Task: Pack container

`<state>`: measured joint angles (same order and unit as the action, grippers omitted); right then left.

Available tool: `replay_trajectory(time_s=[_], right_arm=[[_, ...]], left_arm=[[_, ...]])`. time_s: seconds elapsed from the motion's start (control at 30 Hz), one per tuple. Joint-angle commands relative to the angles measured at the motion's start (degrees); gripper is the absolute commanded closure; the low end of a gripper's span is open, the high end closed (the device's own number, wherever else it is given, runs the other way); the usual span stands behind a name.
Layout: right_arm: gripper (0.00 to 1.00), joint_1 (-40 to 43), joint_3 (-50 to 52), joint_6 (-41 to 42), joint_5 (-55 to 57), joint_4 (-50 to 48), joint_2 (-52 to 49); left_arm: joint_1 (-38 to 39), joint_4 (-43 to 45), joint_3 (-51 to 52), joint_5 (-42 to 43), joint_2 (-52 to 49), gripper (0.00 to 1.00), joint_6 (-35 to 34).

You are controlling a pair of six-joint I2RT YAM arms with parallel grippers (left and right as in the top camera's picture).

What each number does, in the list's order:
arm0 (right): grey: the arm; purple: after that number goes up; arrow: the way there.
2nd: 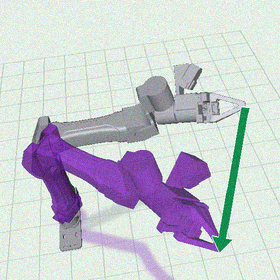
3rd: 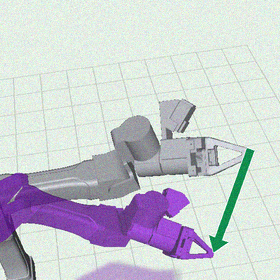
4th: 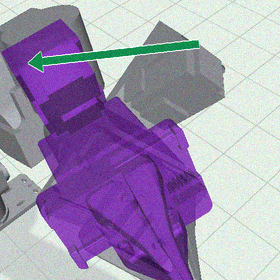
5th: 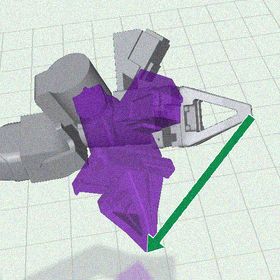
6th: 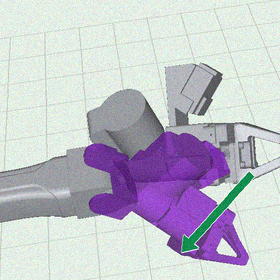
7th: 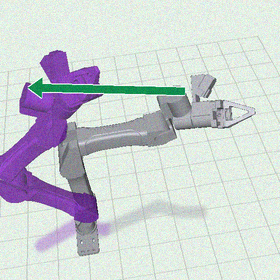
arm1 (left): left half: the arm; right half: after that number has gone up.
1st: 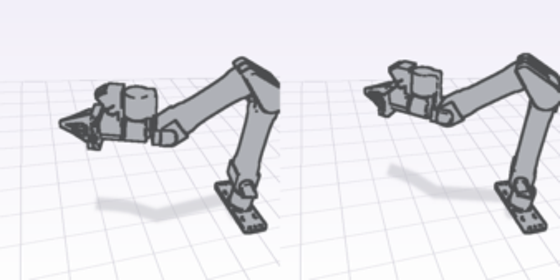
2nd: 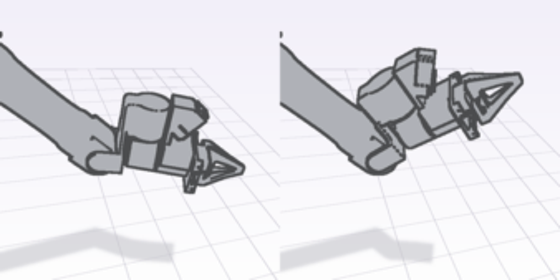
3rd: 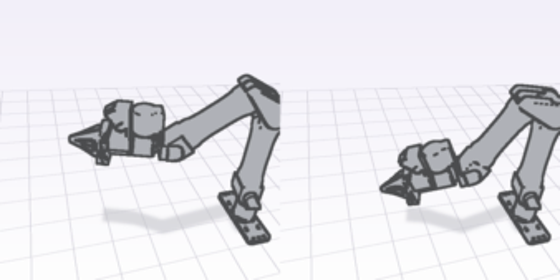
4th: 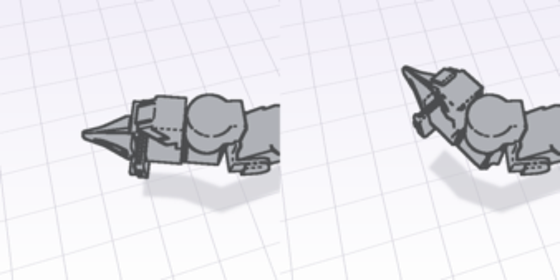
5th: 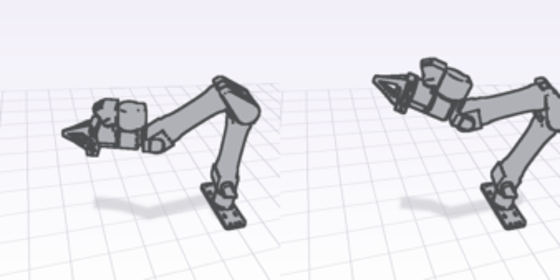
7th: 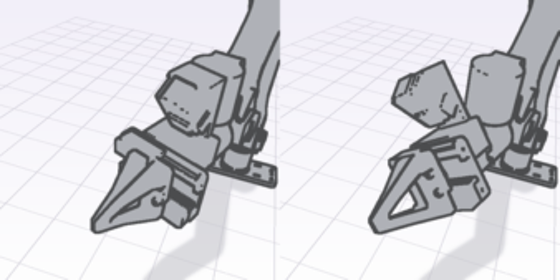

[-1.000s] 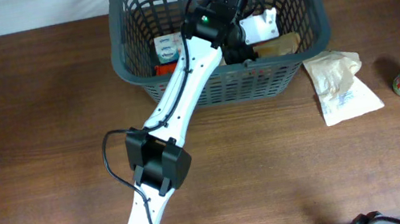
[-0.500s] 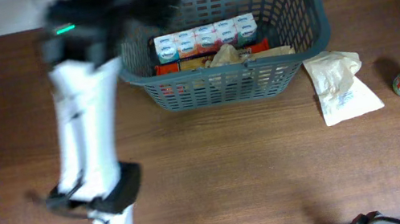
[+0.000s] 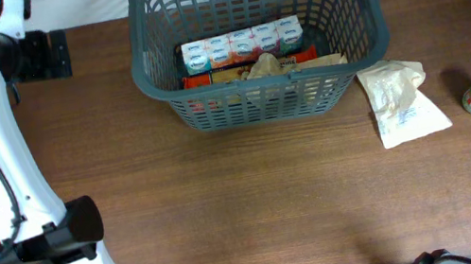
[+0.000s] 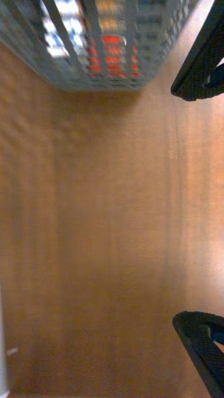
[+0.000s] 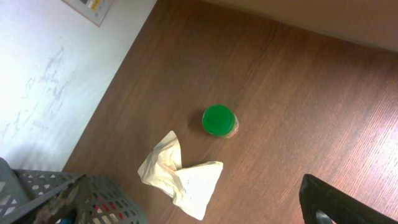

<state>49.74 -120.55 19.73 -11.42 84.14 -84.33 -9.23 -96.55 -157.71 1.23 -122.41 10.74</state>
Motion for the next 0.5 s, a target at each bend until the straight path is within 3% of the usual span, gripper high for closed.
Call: replay_trajectory(time_s=[0.0, 0.2, 0.47], right_arm=[[0.01, 0.2, -0.4, 0.5, 0.5, -0.9, -0.2], [0.05, 0.2, 0.3, 0.5, 3.4, -2.6, -4.2], [0.04, -1.4, 3.7, 0.7, 0.5, -3.8, -22.6]], left_arm=[[-0.7, -0.1, 4.8, 0.7, -0.5, 0.01, -0.9], [-0.6, -0.1, 7.8, 0.7, -0.5, 0.01, -0.9], [-0.6, -0.1, 7.8, 0.7, -0.5, 0.01, -0.9]])
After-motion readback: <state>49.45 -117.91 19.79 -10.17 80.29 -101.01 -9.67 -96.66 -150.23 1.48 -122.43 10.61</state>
